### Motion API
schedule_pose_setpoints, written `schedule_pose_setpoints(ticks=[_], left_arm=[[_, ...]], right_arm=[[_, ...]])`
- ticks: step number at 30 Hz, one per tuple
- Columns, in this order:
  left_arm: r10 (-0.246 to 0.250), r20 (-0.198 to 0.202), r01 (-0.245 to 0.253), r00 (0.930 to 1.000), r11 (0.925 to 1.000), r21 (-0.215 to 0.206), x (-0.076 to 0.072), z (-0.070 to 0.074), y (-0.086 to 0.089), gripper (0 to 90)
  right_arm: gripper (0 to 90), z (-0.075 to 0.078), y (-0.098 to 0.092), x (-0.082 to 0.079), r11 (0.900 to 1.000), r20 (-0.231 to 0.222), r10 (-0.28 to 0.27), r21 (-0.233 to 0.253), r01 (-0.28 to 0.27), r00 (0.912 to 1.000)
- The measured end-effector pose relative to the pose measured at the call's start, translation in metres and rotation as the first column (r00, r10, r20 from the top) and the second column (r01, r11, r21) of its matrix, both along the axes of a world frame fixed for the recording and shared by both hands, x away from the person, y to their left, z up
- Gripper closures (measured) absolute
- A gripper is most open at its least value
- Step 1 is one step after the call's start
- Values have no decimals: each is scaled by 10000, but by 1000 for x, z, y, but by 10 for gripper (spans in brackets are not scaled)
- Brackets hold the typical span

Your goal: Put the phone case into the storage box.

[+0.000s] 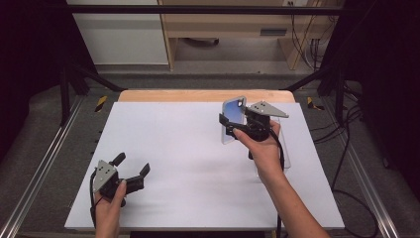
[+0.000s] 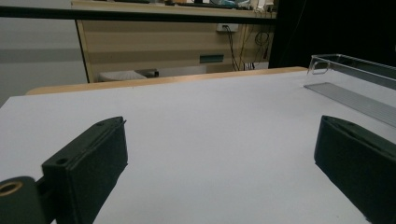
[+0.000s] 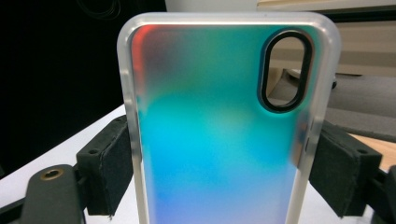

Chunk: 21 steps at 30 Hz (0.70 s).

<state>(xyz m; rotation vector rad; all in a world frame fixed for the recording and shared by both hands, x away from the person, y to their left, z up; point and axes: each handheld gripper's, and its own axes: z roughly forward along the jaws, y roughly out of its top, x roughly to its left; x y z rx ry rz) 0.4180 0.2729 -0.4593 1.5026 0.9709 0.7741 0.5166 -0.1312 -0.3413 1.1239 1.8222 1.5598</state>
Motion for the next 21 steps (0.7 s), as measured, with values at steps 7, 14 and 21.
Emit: schedule_pose_setpoints(ticks=[7,14,21], left_arm=[[-175,201,172,9996,9998,120,0,0,-4,24],[-411,280,405,9988,9989,222,2,-2,-8,17],[-518,259,511,9983,9983,271,-1,-3,-11,16]], right_arm=[[177,4,-8,6,9991,120,-390,179,388,9992],[177,7,-13,6,9979,286,-611,212,606,9977],[177,10,-22,7,9950,385,-971,270,961,9945]])
